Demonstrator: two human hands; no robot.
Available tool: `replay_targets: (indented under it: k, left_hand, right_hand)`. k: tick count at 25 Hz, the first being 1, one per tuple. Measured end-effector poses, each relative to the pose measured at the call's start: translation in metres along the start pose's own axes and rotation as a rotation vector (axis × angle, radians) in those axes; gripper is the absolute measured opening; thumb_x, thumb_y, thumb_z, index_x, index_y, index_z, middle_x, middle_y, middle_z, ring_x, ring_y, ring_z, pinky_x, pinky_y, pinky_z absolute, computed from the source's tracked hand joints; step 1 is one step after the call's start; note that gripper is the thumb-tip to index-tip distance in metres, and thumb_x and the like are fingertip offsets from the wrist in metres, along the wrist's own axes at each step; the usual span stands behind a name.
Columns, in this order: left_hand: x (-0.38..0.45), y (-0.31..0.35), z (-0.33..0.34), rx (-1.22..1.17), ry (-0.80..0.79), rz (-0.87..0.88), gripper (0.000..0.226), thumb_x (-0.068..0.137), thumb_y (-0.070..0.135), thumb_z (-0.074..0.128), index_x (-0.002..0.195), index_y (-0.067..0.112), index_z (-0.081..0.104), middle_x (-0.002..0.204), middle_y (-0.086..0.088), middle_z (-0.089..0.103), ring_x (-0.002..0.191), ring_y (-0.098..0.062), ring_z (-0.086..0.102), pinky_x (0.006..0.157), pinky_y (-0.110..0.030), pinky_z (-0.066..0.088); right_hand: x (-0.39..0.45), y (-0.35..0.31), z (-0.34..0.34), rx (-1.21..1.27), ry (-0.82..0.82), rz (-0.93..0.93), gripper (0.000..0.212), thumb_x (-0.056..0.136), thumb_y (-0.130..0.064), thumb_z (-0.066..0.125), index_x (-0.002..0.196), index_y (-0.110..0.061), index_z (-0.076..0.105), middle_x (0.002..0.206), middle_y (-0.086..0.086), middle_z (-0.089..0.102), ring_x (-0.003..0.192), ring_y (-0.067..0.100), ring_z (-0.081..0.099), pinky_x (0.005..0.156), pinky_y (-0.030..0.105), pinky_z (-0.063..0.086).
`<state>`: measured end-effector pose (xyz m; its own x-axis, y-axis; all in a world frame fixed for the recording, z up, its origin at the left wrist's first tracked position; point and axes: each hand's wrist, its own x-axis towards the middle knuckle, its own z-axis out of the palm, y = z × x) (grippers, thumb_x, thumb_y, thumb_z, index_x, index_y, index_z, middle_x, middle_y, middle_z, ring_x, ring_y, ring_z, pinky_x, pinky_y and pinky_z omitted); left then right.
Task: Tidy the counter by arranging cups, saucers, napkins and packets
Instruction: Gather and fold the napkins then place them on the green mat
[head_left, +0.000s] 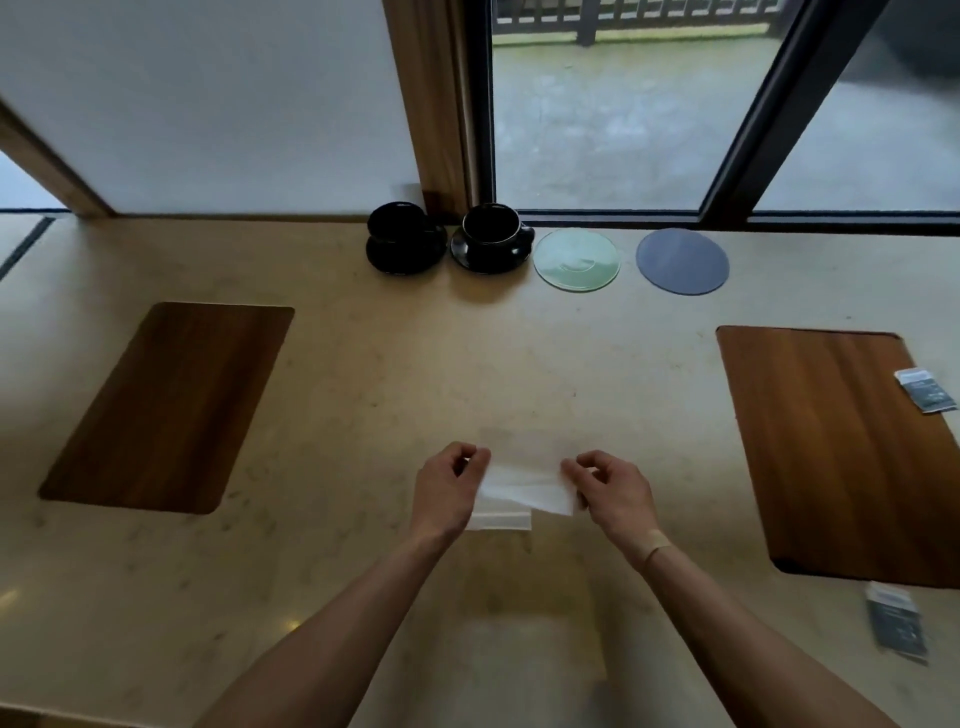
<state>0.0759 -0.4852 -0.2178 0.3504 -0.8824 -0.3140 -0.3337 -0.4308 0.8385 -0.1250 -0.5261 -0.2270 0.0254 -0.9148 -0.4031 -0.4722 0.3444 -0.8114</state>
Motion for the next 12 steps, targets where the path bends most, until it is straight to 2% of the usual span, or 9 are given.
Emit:
replay_targets:
  k: [2,5,9,12]
  left_hand:
    - [0.004,-0.008,-0.007,0.011,-0.003,-0.022,0.02,0.096,0.036,0.056,0.092,0.02,0.068,0.08,0.007,0.066,0.071,-0.007,0.059,0.066,-0.019,0.046]
    - [0.011,-0.016,-0.011,-0.009,-0.001,-0.075,0.021,0.096,0.035,0.056,0.096,0.019,0.068,0.09,0.005,0.07,0.084,-0.011,0.064,0.079,-0.031,0.052]
    - [0.017,-0.026,-0.011,-0.072,0.025,-0.137,0.021,0.095,0.034,0.057,0.09,0.018,0.069,0.085,0.001,0.07,0.082,-0.018,0.065,0.075,-0.037,0.053]
    - [0.019,-0.034,-0.009,-0.085,0.028,-0.167,0.021,0.096,0.035,0.056,0.093,0.018,0.069,0.087,0.003,0.07,0.081,-0.015,0.065,0.075,-0.034,0.054]
  right_hand:
    - [0.001,-0.004,0.01,-0.006,-0.043,0.012,0.015,0.089,-0.04,0.063,0.086,-0.026,0.067,0.062,-0.002,0.067,0.053,0.011,0.054,0.06,0.033,0.048]
    - [0.005,-0.008,0.02,0.018,-0.105,0.065,0.02,0.087,-0.042,0.064,0.086,-0.022,0.068,0.068,-0.001,0.065,0.059,0.014,0.054,0.06,0.03,0.047]
    - [0.013,-0.011,0.029,-0.052,-0.188,0.123,0.03,0.082,-0.045,0.067,0.068,-0.018,0.065,0.067,-0.001,0.063,0.065,0.016,0.057,0.064,0.03,0.048]
    - [0.014,-0.012,0.033,-0.051,-0.233,0.158,0.025,0.084,-0.036,0.068,0.075,-0.013,0.066,0.07,0.002,0.067,0.063,0.016,0.06,0.06,0.028,0.051]
